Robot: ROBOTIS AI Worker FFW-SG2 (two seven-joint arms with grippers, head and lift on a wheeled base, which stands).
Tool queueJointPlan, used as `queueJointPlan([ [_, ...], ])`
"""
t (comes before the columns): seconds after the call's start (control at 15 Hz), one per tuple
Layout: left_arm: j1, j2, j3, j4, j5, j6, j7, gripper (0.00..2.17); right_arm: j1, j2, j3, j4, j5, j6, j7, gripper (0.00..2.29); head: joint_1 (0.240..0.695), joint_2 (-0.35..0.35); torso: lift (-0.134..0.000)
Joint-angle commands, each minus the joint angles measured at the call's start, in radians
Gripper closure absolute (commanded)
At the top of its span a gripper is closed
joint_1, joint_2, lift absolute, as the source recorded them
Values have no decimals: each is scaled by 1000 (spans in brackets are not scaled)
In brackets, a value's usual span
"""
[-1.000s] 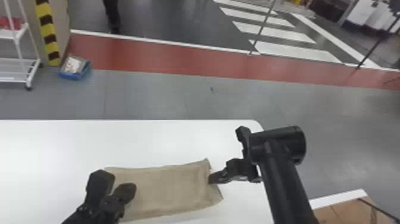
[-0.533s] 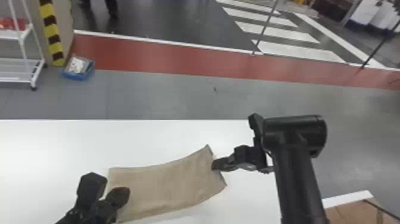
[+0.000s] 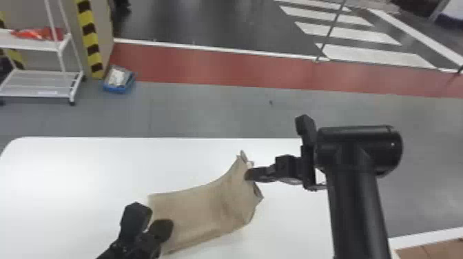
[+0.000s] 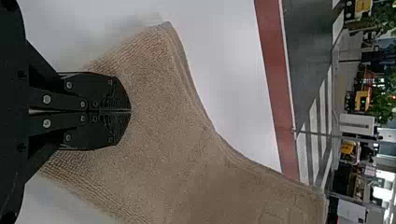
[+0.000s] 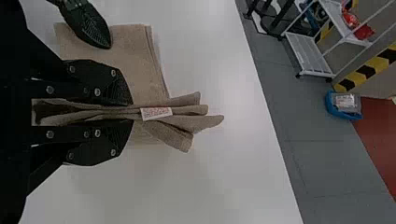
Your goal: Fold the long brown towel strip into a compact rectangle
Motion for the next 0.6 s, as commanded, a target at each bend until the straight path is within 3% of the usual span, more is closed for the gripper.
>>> queueJointPlan([
  [0.0, -8, -4, -10, 16, 0, -1, 1, 1382, 2, 39, 5, -38, -9, 8, 12, 971, 695, -222, 0],
  [0.33, -14, -5, -8, 19, 2, -10, -1, 1382, 25, 39, 79, -62, -20, 8, 11, 971, 695, -174, 0],
  [0.53, -22, -10, -10, 28, 5, -13, -4, 1382, 54, 39, 142, -50, -26, 8, -26, 971, 695, -157, 0],
])
